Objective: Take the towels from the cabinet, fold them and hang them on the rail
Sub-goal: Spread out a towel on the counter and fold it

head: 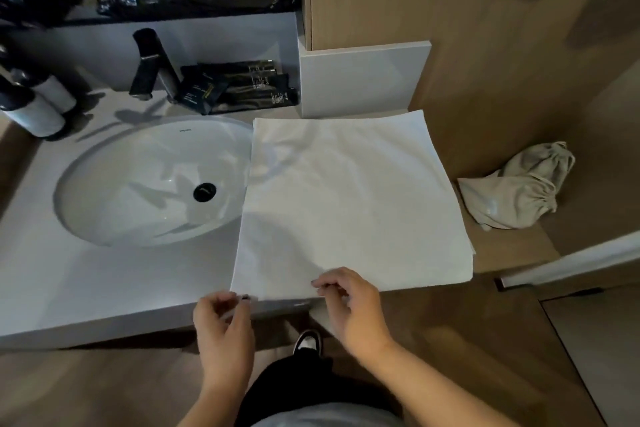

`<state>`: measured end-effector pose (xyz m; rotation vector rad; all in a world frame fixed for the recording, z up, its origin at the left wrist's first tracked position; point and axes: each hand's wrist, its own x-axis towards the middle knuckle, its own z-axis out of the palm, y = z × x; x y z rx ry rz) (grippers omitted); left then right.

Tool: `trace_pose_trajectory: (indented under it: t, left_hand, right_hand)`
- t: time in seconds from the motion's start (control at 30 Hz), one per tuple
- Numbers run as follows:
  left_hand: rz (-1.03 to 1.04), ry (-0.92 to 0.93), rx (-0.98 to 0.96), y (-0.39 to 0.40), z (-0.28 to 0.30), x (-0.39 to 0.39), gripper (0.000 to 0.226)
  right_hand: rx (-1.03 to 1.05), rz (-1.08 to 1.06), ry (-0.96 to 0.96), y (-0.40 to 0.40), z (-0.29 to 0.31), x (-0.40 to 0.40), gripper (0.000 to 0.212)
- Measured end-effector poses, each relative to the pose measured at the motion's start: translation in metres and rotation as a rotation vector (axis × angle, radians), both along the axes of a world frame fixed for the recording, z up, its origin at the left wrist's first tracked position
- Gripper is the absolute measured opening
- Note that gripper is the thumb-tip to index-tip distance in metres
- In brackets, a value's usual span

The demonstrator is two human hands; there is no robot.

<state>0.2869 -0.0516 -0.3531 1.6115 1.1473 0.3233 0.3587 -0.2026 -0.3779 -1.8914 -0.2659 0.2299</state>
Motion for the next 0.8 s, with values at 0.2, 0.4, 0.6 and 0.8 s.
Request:
trace_pose_trajectory:
  t: [0.2, 0.4, 0.6, 0.8]
  left_hand:
    - [0.129, -0.067, -0.726, -0.02, -0.02, 0.021, 0.011]
    - [0.28, -0.259, -0.981, -0.036, -0.01, 0.035, 0.023]
    - [0.201, -0.335, -0.924, -0.052, 0.018, 0.02, 0.004]
    - [0.293, -0.355, -0.938, -0.053, 0.023, -0.004, 0.006]
  right_hand:
    - [0.076, -0.082, 0.429, -0.012, 0.023, -0.01, 0.036]
    - [0.095, -0.161, 0.829, -0.022, 0.037, -0.012, 0.017]
    - [0.607, -0.262, 1.06, -0.015, 0.03, -0.031, 0.024]
    - [0.96, -0.63, 0.927, -0.038, 0.025, -0.011, 0.018]
